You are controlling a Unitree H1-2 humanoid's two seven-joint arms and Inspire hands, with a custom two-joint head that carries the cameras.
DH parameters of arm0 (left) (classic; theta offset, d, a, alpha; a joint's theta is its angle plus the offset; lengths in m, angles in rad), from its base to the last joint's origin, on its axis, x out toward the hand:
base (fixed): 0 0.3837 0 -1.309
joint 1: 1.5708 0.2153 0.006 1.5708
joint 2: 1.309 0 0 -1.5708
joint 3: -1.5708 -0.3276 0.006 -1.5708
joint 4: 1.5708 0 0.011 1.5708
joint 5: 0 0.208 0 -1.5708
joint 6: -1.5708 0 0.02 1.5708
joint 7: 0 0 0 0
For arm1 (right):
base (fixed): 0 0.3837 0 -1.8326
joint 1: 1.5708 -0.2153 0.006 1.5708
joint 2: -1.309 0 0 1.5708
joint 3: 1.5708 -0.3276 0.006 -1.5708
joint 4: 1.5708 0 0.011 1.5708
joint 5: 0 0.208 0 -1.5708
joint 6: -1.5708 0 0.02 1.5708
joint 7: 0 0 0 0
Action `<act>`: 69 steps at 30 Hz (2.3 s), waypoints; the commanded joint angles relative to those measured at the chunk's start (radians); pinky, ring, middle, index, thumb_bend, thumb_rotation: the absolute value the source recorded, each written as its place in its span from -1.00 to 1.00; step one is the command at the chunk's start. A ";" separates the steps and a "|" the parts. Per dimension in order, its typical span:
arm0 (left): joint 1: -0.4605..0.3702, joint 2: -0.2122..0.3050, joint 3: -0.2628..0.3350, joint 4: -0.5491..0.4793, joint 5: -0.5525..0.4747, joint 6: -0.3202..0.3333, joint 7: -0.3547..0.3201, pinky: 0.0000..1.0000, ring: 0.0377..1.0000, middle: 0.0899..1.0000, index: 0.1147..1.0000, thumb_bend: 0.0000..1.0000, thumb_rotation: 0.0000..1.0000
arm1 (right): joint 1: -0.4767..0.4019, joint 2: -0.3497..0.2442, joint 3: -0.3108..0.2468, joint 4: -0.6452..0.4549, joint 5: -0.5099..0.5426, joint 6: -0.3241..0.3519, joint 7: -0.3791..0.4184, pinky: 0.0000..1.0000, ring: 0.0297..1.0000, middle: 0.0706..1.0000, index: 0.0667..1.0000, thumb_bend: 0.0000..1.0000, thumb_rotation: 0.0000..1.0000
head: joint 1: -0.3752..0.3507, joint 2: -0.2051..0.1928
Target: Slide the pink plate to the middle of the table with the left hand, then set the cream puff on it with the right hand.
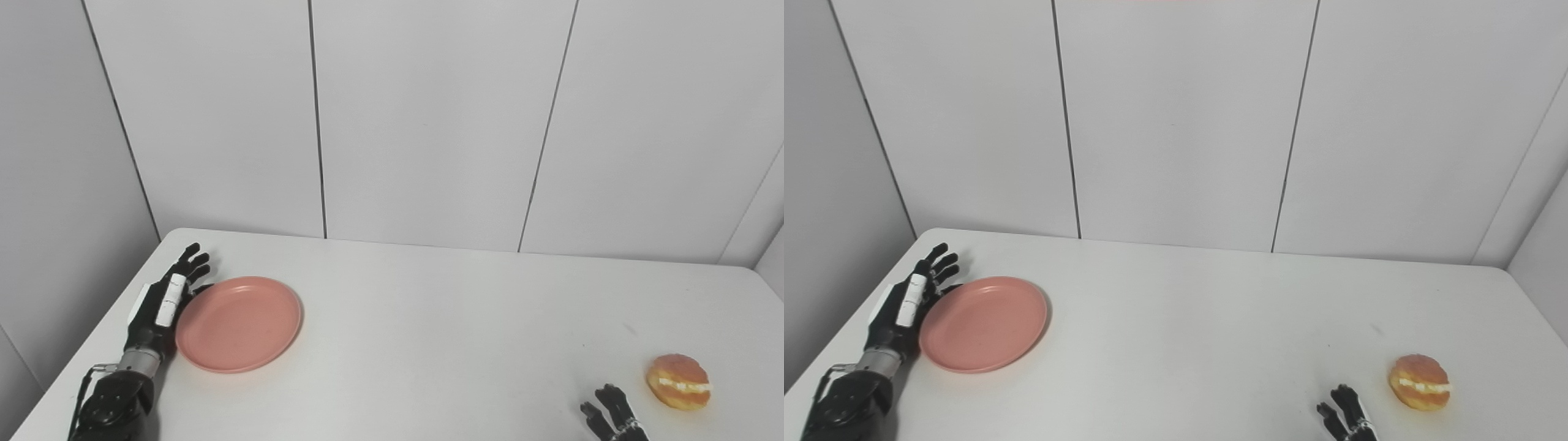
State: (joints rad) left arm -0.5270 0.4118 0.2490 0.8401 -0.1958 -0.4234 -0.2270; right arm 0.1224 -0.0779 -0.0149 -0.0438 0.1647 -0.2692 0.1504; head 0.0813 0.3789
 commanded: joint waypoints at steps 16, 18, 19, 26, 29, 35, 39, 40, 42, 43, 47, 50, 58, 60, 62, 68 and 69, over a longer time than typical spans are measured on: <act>0.017 -0.141 -0.021 -0.120 -0.049 0.069 0.020 0.42 0.78 0.77 0.72 0.85 0.81 | 0.022 0.001 0.026 0.066 -0.029 0.132 -0.027 0.90 0.76 0.88 0.87 0.70 1.00 | -0.016 0.005; 0.022 -0.156 -0.029 -0.145 -0.043 0.087 0.029 0.41 0.78 0.78 0.74 0.85 0.82 | 0.024 0.003 0.028 0.063 -0.030 0.134 -0.028 0.88 0.75 0.87 0.86 0.70 1.00 | -0.017 0.006; 0.023 -0.163 -0.032 -0.155 -0.040 0.095 0.033 0.41 0.78 0.78 0.75 0.86 0.82 | 0.024 0.004 0.029 0.060 -0.031 0.136 -0.029 0.87 0.75 0.87 0.86 0.70 1.00 | -0.020 0.007; 0.031 -0.206 -0.061 -0.227 -0.030 0.161 0.043 0.48 0.79 0.75 0.74 0.91 0.80 | 0.025 0.003 0.035 0.053 -0.038 0.145 -0.030 0.88 0.76 0.88 0.87 0.70 1.00 | -0.022 0.008; 0.035 -0.219 -0.079 -0.249 -0.021 0.177 0.052 0.44 0.78 0.75 0.73 0.91 0.80 | 0.025 0.004 0.037 0.052 -0.042 0.145 -0.033 0.88 0.75 0.88 0.87 0.68 1.00 | -0.024 0.009; 0.041 -0.235 -0.110 -0.257 -0.004 0.188 0.046 0.38 0.76 0.75 0.74 0.93 0.81 | 0.027 0.002 0.043 0.046 -0.042 0.150 -0.034 0.88 0.74 0.88 0.86 0.69 1.00 | -0.026 0.012; 0.049 -0.250 -0.120 -0.269 -0.011 0.217 0.057 0.41 0.77 0.76 0.74 0.88 0.79 | 0.029 0.001 0.045 0.043 -0.043 0.150 -0.034 0.88 0.74 0.88 0.87 0.70 1.00 | -0.027 0.014; 0.050 -0.256 -0.122 -0.271 -0.015 0.222 0.056 0.41 0.78 0.76 0.75 0.86 0.79 | 0.029 0.001 0.045 0.043 -0.042 0.150 -0.034 0.88 0.75 0.88 0.87 0.70 1.00 | -0.027 0.015; 0.051 -0.263 -0.125 -0.271 -0.017 0.223 0.054 0.42 0.78 0.76 0.75 0.83 0.80 | 0.028 0.001 0.046 0.043 -0.043 0.151 -0.035 0.88 0.75 0.88 0.87 0.70 1.00 | -0.028 0.016; 0.051 -0.267 -0.126 -0.270 -0.014 0.222 0.054 0.42 0.79 0.76 0.75 0.83 0.80 | 0.028 0.000 0.046 0.044 -0.043 0.151 -0.035 0.88 0.75 0.88 0.87 0.70 1.00 | -0.027 0.016; 0.051 -0.279 -0.134 -0.260 -0.003 0.221 0.061 0.47 0.78 0.76 0.75 0.85 0.83 | 0.026 0.001 0.047 0.045 -0.043 0.150 -0.036 0.89 0.75 0.88 0.86 0.70 1.00 | -0.029 0.018; 0.054 -0.288 -0.137 -0.260 -0.001 0.219 0.059 0.46 0.79 0.77 0.76 0.86 0.83 | 0.026 0.001 0.049 0.044 -0.046 0.152 -0.036 0.89 0.76 0.88 0.86 0.70 1.00 | -0.030 0.019; 0.051 -0.325 -0.142 -0.231 0.042 0.199 0.108 0.42 0.75 0.74 0.71 0.91 0.80 | 0.027 0.007 0.054 0.038 -0.054 0.159 -0.040 0.89 0.76 0.88 0.85 0.69 1.00 | -0.048 0.028; 0.048 -0.337 -0.143 -0.220 0.050 0.191 0.122 0.45 0.75 0.74 0.70 0.91 0.79 | 0.027 0.008 0.056 0.034 -0.059 0.163 -0.042 0.89 0.76 0.89 0.85 0.68 1.00 | -0.053 0.030; 0.045 -0.348 -0.143 -0.209 0.055 0.185 0.133 0.47 0.76 0.74 0.70 0.90 0.79 | 0.027 0.008 0.059 0.032 -0.063 0.166 -0.043 0.88 0.76 0.89 0.85 0.68 1.00 | -0.056 0.033; 0.044 -0.392 -0.143 -0.207 0.092 0.194 0.213 0.52 0.77 0.72 0.66 0.92 0.79 | 0.029 0.015 0.064 0.018 -0.066 0.179 -0.051 0.86 0.76 0.88 0.85 0.68 1.00 | -0.072 0.043; 0.046 -0.400 -0.147 -0.211 0.097 0.197 0.223 0.53 0.78 0.73 0.67 0.90 0.81 | 0.029 0.016 0.066 0.016 -0.070 0.180 -0.053 0.85 0.75 0.88 0.85 0.69 1.00 | -0.079 0.047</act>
State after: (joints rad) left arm -0.5218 0.0463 0.1166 0.6020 -0.1121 -0.2121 -0.0206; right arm 0.1266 -0.0822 0.0240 -0.0803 0.1065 -0.2034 0.0933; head 0.0016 0.4249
